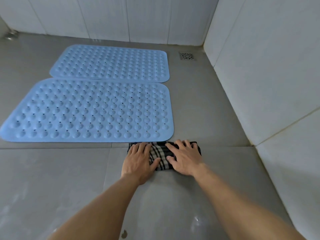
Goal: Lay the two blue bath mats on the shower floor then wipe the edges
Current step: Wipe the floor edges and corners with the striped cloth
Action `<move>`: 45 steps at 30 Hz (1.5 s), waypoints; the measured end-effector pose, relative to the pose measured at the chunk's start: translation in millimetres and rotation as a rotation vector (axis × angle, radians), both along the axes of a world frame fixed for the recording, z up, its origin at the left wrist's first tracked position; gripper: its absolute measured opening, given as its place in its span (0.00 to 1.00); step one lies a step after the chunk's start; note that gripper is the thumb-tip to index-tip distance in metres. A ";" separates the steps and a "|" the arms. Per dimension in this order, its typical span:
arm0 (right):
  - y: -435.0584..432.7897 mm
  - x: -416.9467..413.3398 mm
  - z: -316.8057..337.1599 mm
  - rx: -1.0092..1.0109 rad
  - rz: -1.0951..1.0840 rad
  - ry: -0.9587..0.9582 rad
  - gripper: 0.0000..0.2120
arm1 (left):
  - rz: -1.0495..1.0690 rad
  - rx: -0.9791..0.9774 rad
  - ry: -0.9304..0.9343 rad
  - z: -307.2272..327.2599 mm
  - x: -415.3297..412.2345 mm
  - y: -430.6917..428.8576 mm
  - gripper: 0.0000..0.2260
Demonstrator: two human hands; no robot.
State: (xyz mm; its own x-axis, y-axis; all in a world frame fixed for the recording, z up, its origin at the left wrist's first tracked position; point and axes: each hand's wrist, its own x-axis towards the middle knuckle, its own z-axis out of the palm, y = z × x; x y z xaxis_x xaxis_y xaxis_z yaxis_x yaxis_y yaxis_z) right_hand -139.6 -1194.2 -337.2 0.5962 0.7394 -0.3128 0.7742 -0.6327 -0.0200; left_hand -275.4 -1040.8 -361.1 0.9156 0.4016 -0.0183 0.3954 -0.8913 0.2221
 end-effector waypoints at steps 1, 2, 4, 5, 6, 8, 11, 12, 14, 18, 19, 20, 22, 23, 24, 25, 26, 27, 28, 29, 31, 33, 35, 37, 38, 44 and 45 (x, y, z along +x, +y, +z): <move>1.5 -0.7 1.0 -0.005 -0.002 0.000 0.28 | -0.010 -0.006 0.001 -0.2 -1.0 2.5 0.32; 2.9 -1.7 2.0 -0.010 -0.003 0.002 0.28 | -0.016 -0.008 0.001 -0.5 -2.0 4.1 0.32; 7.4 -5.1 4.1 -0.015 -0.004 0.012 0.29 | -0.016 0.003 0.004 -2.0 -5.1 7.5 0.32; 11.2 -7.7 4.7 -0.014 -0.005 0.020 0.29 | -0.013 0.009 0.005 -2.8 -7.9 10.6 0.32; 16.3 -10.9 4.8 -0.013 -0.003 0.025 0.29 | -0.006 0.013 0.001 -4.3 -11.6 15.3 0.32; 30.1 -20.1 3.7 -0.008 0.007 0.032 0.28 | 0.003 0.019 -0.014 -7.0 -22.4 29.0 0.33; 53.9 -38.8 1.8 0.015 0.025 0.038 0.28 | 0.010 0.007 -0.016 -9.1 -42.9 54.0 0.31; 62.4 -45.6 1.9 0.030 0.038 0.041 0.28 | 0.022 -0.004 -0.014 -8.6 -50.6 62.4 0.31; 78.7 -59.5 2.5 0.075 0.074 0.043 0.29 | 0.051 -0.013 -0.007 -6.5 -66.3 79.4 0.31; 107.9 -79.4 1.1 0.134 0.136 0.070 0.27 | 0.084 -0.014 0.013 -3.0 -94.5 114.9 0.31; 114.8 -82.4 0.0 0.140 0.153 0.073 0.27 | 0.086 -0.020 0.015 -1.8 -99.7 123.3 0.31; 121.9 -85.0 -1.1 0.145 0.170 0.073 0.27 | 0.087 -0.025 0.017 -1.3 -104.6 131.7 0.31; 136.1 -90.6 -3.2 0.156 0.197 0.080 0.27 | 0.086 -0.026 0.028 -3.1 -114.0 148.2 0.32; 142.6 -94.4 -4.7 0.162 0.207 0.087 0.27 | 0.086 -0.025 0.029 -4.8 -119.5 156.1 0.32; 148.5 -98.5 -6.1 0.170 0.220 0.091 0.28 | 0.086 -0.023 0.023 -6.1 -125.1 163.6 0.32; 153.3 -102.6 -7.0 0.178 0.233 0.090 0.29 | 0.084 -0.022 0.016 -6.0 -130.3 170.5 0.33; 157.6 -106.3 -7.4 0.190 0.246 0.088 0.29 | 0.080 -0.024 0.014 -5.0 -134.8 177.1 0.33; 162.6 -109.5 -8.0 0.202 0.260 0.087 0.30 | 0.075 -0.026 0.013 -3.9 -139.3 183.6 0.33; 167.7 -112.5 -8.4 0.213 0.275 0.085 0.31 | 0.069 -0.026 0.011 -2.8 -143.8 189.6 0.34; 173.5 -115.7 -8.5 0.223 0.291 0.084 0.31 | 0.063 -0.020 0.009 -2.2 -148.7 195.6 0.34; 187.4 -123.3 -9.2 0.249 0.321 0.085 0.30 | 0.060 -0.003 0.005 -2.3 -159.9 209.2 0.34; 201.8 -132.2 -11.1 0.286 0.338 0.103 0.29 | 0.073 0.011 -0.012 -3.5 -171.0 224.1 0.33; 216.0 -141.2 -14.4 0.324 0.352 0.129 0.28 | 0.080 0.020 -0.011 -5.0 -182.2 239.2 0.32; 229.8 -150.6 -17.9 0.362 0.363 0.138 0.27 | 0.080 0.025 -0.001 -5.1 -193.7 255.0 0.32; 236.5 -156.1 -19.1 0.379 0.370 0.137 0.27 | 0.081 0.030 0.005 -4.5 -199.8 263.2 0.31; 278.6 -190.6 -26.2 0.422 0.396 0.126 0.26 | 0.097 0.055 0.056 0.6 -231.5 306.1 0.31; 285.2 -195.8 -27.2 0.428 0.392 0.124 0.26 | 0.103 0.053 0.063 0.9 -235.8 312.0 0.32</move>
State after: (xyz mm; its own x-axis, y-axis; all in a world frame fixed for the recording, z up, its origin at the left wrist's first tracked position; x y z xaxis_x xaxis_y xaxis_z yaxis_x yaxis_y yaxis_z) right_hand -335.4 -909.1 -364.4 0.2307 0.9729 0.0121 0.9241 -0.2152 -0.3160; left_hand -511.2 -728.7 -360.2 0.8671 0.4956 -0.0505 0.4973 -0.8549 0.1477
